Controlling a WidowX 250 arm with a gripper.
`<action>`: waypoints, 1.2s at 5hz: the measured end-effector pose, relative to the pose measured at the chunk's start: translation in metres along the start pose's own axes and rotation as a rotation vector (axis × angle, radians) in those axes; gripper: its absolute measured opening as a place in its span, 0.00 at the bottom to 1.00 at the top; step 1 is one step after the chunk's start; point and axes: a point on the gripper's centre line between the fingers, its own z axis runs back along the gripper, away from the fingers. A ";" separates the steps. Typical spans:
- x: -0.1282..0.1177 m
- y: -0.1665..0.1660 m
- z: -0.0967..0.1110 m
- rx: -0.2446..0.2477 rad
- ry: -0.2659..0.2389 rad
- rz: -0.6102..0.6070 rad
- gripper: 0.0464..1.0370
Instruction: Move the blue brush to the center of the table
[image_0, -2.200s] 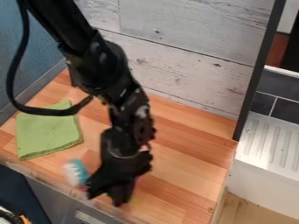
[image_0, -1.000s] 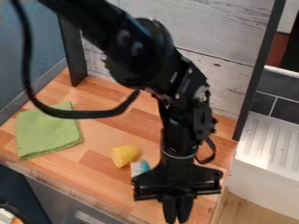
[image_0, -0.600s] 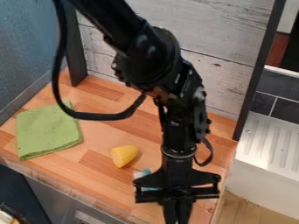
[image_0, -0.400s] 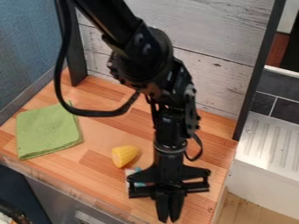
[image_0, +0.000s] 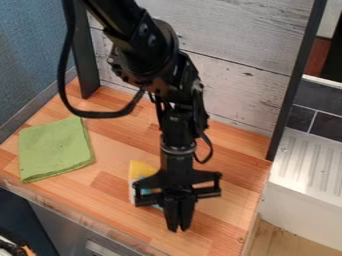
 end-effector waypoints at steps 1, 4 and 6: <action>0.018 0.002 0.005 0.000 -0.008 0.042 0.04; 0.064 -0.009 0.013 -0.015 -0.009 0.098 0.04; 0.085 -0.004 0.016 -0.021 -0.041 0.121 0.04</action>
